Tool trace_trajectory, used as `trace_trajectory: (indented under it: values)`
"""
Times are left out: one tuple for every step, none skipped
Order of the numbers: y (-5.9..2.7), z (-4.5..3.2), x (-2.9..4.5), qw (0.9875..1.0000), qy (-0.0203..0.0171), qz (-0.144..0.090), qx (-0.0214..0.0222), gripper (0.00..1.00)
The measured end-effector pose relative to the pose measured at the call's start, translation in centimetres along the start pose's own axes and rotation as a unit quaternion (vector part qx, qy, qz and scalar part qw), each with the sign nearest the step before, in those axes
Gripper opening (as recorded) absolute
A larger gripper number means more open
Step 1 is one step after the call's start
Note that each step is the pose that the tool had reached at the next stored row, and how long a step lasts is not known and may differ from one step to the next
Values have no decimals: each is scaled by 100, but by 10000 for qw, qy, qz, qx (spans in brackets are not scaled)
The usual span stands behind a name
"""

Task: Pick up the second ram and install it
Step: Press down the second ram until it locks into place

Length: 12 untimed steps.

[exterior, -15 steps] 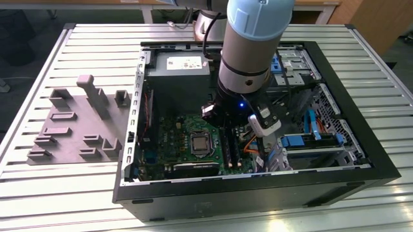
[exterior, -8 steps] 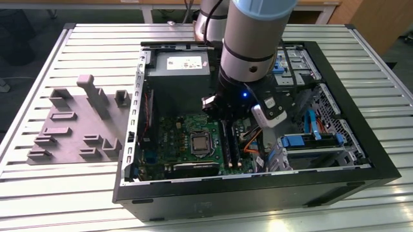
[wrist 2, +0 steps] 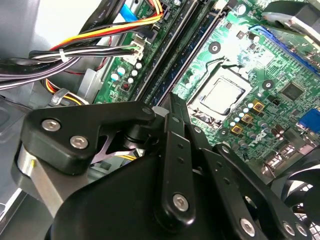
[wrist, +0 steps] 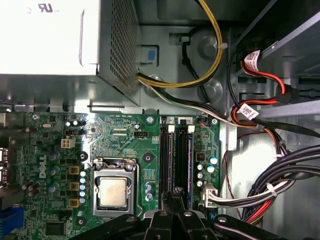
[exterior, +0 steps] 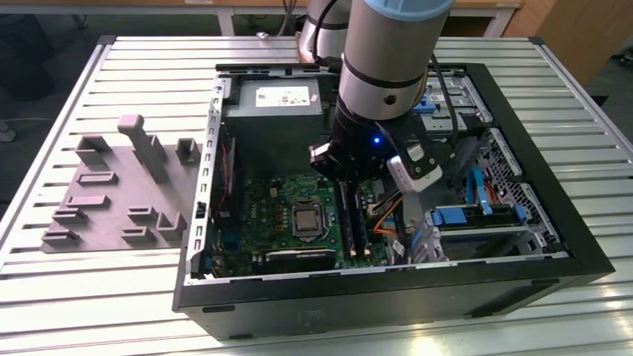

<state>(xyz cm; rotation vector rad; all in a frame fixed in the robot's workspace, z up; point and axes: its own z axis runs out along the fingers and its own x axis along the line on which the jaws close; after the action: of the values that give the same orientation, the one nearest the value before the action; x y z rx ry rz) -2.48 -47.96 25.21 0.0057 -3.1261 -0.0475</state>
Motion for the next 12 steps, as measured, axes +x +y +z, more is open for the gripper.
trace_trajectory:
  values:
    - [0,0,0,10000,0,0,0,11]
    - [0,0,0,10000,0,0,0,11]
    - [0,0,0,10000,0,0,0,11]
    - [0,0,0,10000,0,0,0,11]
    - [0,0,0,10000,0,0,0,11]
    - [0,0,0,10000,0,0,-1,11]
    - [0,0,0,10000,0,0,-1,11]
    - [0,0,0,10000,0,0,-1,11]
    - [0,-1,0,10000,0,0,-1,11]
    - [-1,-17,1,10000,0,0,1,11]
    - [1,-55,1,10000,0,0,0,11]
    - [3,-117,2,10000,0,0,0,11]
